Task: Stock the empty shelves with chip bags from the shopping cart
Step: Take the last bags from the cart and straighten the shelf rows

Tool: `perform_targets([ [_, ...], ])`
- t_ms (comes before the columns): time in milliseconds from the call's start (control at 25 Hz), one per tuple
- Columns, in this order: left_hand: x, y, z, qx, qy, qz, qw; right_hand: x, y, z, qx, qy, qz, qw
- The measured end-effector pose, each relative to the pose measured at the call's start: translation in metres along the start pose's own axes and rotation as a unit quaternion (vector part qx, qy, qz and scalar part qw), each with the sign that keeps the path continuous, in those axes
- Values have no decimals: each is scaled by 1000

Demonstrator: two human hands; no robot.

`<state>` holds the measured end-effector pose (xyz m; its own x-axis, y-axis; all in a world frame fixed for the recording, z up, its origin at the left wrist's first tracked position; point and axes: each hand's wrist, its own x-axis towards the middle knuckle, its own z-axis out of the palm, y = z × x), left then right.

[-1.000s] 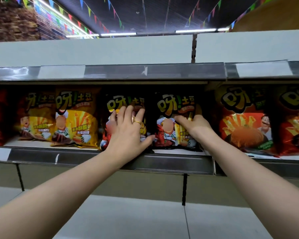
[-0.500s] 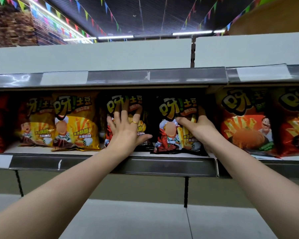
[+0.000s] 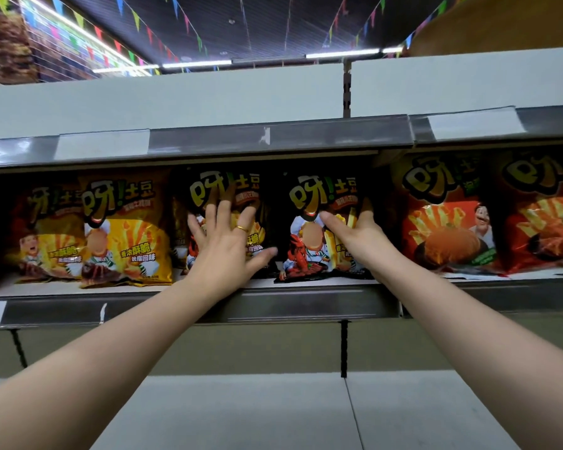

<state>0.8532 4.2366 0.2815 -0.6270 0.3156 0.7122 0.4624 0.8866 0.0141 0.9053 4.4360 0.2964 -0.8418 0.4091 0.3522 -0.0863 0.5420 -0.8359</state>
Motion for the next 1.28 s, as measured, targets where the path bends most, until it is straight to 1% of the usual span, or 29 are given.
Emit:
perform_targets([
  [80,-2,2,-2,-13,25,-6,1000,-5,-4,0,-44,18,-20,999],
  [240,0,7,-8,-22,25,-20,999,-11,-12,5,-120,73,-60,988],
  [400,6,6,-10,-24,23,-55,998,-16,-11,17,-193,69,-85,975],
  [520,10,8,-12,-25,-7,-55,998,-14,-8,23,-195,71,-87,974],
  [840,7,6,-9,-36,-13,-47,998,-16,-7,27,-199,86,-74,973],
  [960,6,7,-11,-32,8,-38,999,-19,-10,27,-226,107,-80,965],
  [1080,4,11,-13,-21,33,-3,999,-22,-13,26,-252,137,-105,952],
  [1280,0,39,-12,-78,70,60,993,-30,-18,19,-234,152,-158,947],
])
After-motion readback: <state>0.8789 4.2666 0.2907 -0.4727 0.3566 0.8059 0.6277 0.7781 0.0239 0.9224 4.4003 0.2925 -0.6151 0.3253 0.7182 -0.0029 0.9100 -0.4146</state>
